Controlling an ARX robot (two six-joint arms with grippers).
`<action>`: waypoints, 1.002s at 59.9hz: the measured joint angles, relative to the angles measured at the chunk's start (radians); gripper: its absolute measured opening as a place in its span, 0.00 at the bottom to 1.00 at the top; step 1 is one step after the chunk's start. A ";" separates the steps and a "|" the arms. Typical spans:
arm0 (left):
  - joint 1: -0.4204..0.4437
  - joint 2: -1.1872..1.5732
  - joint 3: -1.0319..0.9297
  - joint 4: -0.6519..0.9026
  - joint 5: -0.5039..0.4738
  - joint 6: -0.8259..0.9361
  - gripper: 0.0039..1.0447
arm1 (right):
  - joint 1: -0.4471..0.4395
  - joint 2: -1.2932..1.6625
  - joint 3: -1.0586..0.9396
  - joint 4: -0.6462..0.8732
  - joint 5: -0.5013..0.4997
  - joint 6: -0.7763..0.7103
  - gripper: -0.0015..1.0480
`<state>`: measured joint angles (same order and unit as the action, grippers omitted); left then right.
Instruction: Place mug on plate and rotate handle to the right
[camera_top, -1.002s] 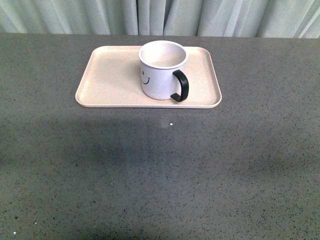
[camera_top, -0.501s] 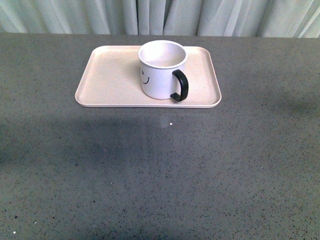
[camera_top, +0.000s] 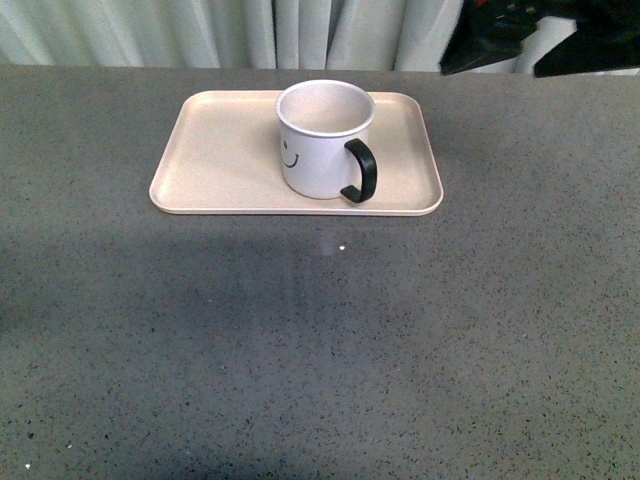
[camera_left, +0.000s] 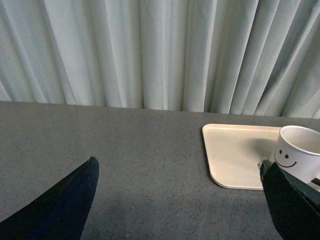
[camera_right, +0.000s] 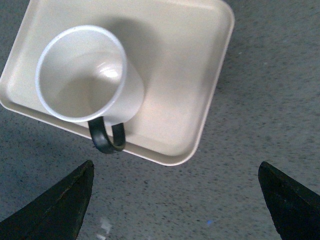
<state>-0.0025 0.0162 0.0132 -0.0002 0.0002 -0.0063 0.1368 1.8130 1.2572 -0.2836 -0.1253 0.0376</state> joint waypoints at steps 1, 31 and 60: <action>0.000 0.000 0.000 0.000 0.000 0.000 0.91 | 0.012 0.014 0.008 -0.003 0.001 0.010 0.91; 0.000 0.000 0.000 0.000 0.000 0.000 0.91 | 0.075 0.276 0.299 -0.124 0.047 0.191 0.91; 0.000 0.000 0.000 0.000 0.000 0.000 0.91 | 0.097 0.393 0.436 -0.195 0.044 0.303 0.91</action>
<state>-0.0025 0.0158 0.0132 -0.0002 0.0002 -0.0063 0.2333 2.2063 1.6932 -0.4786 -0.0811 0.3405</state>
